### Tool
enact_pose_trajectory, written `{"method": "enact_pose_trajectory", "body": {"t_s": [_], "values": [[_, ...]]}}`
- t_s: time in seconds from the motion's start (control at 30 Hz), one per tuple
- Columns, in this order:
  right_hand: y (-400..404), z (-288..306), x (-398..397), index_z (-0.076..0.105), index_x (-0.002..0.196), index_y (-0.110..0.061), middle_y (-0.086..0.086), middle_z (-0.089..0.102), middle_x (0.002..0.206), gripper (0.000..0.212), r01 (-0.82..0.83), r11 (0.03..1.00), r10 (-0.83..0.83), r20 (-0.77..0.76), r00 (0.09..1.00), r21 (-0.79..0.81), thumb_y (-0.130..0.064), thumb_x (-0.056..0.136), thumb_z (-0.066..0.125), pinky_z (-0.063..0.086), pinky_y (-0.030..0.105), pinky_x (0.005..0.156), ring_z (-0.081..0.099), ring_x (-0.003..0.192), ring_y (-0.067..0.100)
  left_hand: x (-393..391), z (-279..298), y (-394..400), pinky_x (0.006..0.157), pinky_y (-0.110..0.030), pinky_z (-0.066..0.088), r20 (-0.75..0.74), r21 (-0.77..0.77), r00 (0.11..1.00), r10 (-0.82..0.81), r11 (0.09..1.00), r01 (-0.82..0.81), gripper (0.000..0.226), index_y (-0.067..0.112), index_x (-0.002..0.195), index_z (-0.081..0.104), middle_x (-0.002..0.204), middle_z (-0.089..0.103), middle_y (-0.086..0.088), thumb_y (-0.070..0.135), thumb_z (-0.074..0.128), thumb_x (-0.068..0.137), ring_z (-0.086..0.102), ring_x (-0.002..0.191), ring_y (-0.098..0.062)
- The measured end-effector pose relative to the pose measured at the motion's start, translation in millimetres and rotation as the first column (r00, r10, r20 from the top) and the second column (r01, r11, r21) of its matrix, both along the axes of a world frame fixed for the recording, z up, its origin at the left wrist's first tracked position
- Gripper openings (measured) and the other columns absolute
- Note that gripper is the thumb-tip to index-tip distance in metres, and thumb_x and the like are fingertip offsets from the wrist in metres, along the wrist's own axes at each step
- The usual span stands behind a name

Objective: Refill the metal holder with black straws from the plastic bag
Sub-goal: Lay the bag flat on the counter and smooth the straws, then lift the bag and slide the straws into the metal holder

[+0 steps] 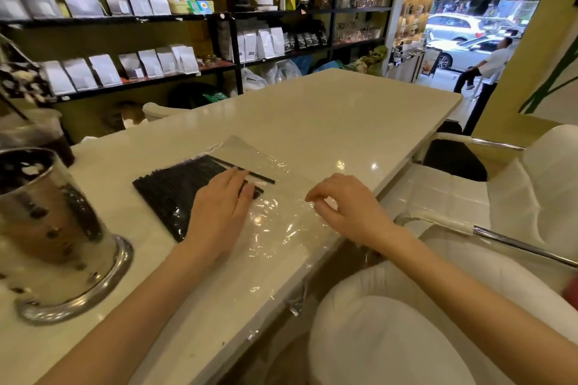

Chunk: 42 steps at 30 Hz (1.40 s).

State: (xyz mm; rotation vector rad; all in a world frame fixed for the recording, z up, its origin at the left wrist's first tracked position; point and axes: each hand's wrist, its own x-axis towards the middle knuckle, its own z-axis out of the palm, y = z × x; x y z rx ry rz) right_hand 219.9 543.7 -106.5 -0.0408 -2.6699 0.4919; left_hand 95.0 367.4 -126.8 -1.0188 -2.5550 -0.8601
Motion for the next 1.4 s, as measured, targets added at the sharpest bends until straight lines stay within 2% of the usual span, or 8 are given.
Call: {"method": "enact_pose_trajectory", "body": {"t_s": [0.27,0.47,0.53,0.67,0.8,1.03,1.13,1.4], "values": [[5,-15,-109,0.040,0.133,-0.011,0.016,0.053,0.131,0.045,0.152,0.983,-0.110,0.326,0.939,-0.107,-0.030,0.093,0.046,0.040,0.041,0.098,0.044,0.123,0.032,-18,1,-42,0.115,-0.044,0.013,0.571,0.121,0.754,0.325,0.875,-0.469,0.051,0.011,0.141,0.024,0.153,0.017,-0.014,0.032,0.033,0.095,0.013,0.140,-0.030],[1,-17,-151,0.050,0.112,-0.004,0.016,0.059,0.113,0.030,0.376,0.903,-0.289,0.357,0.889,-0.207,-0.025,0.090,0.048,0.041,0.038,0.081,0.052,0.106,0.035,-7,25,-62,0.084,-0.032,0.040,0.878,0.417,0.475,-0.052,0.569,-0.708,0.045,0.007,0.137,0.030,0.127,0.050,-0.017,0.019,0.039,0.095,0.052,0.104,-0.025],[1,-13,-162,0.049,0.079,-0.008,0.011,0.055,0.084,0.012,0.389,0.841,-0.246,0.375,0.894,-0.376,-0.016,0.085,0.055,0.037,0.032,0.069,0.051,0.083,0.029,-2,37,-61,0.086,-0.032,0.041,0.890,0.456,0.401,-0.217,0.466,-0.759,0.042,0.003,0.135,0.032,0.128,0.050,-0.019,0.013,0.039,0.095,0.052,0.110,-0.027],[0,1,-176,0.044,0.068,-0.005,0.005,0.044,0.065,0.018,0.408,0.814,-0.216,0.436,0.873,-0.413,-0.006,0.081,0.057,0.034,0.027,0.053,0.045,0.062,0.021,-3,44,-65,0.084,-0.034,0.041,0.889,0.447,0.342,-0.304,0.419,-0.790,0.037,0.002,0.129,0.039,0.132,0.046,-0.018,0.011,0.041,0.094,0.049,0.108,-0.026],[-12,36,-186,0.064,0.086,0.007,0.015,0.063,0.078,0.018,0.279,0.897,-0.167,0.320,0.932,-0.344,-0.009,0.081,0.056,0.048,0.032,0.068,0.062,0.077,0.031,-12,41,-71,0.089,-0.039,0.042,0.873,0.442,0.289,-0.392,0.386,-0.810,0.039,0.001,0.128,0.038,0.126,0.047,-0.014,0.012,0.043,0.091,0.048,0.108,-0.025],[-80,134,-168,0.062,0.084,-0.014,0.004,0.066,0.075,0.011,-0.193,0.964,0.195,-0.004,0.981,-0.182,-0.016,0.089,0.052,0.052,0.035,0.074,0.060,0.069,0.014,-31,38,-58,0.085,-0.051,0.046,0.740,0.415,0.126,-0.661,0.300,-0.859,0.035,0.000,0.110,0.039,0.115,0.055,-0.017,0.015,0.051,0.081,0.057,0.105,-0.030],[-94,159,-166,0.066,0.085,-0.006,0.008,0.069,0.079,0.016,-0.225,0.962,0.209,-0.113,0.971,-0.156,-0.013,0.086,0.052,0.054,0.039,0.075,0.064,0.078,0.023,-35,35,-52,0.079,-0.040,0.048,0.664,0.434,0.113,-0.739,0.258,-0.863,0.039,-0.003,0.108,0.046,0.098,0.056,-0.016,0.020,0.054,0.078,0.058,0.093,-0.029],[-103,201,-165,0.064,0.077,-0.003,0.003,0.058,0.058,0.017,-0.298,0.932,0.252,-0.225,0.941,-0.205,-0.010,0.086,0.051,0.047,0.026,0.059,0.053,0.054,0.014,-33,38,-58,0.091,-0.043,0.046,0.497,0.562,0.149,-0.855,0.186,-0.806,0.065,0.005,0.121,0.051,0.123,0.058,-0.018,0.030,0.070,0.064,0.055,0.113,-0.034]]}}
